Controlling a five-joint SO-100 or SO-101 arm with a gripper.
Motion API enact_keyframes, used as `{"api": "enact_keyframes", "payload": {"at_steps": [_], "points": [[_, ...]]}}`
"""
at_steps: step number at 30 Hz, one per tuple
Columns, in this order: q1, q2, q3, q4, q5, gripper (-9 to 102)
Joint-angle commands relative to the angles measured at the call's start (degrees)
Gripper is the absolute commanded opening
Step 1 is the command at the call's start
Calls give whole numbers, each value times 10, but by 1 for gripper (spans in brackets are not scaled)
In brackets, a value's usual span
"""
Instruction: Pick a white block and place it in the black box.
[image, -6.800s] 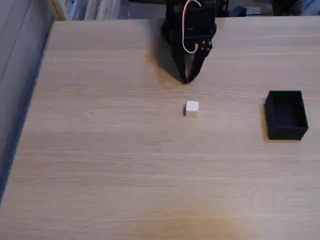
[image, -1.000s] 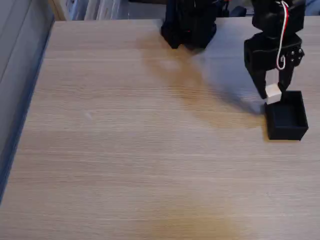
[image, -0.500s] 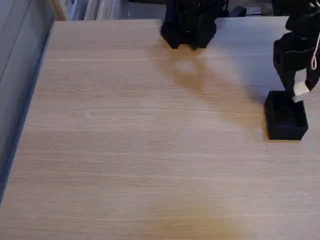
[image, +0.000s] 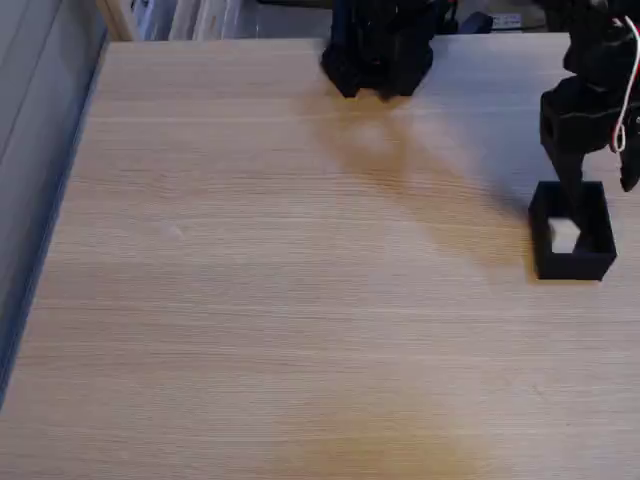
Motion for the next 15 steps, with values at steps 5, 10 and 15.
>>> {"api": "enact_keyframes", "payload": {"at_steps": [5, 10, 15], "points": [[16, 40, 14, -1, -16, 8], [48, 105, 91, -45, -5, 0], [85, 200, 208, -83, -69, 0]]}}
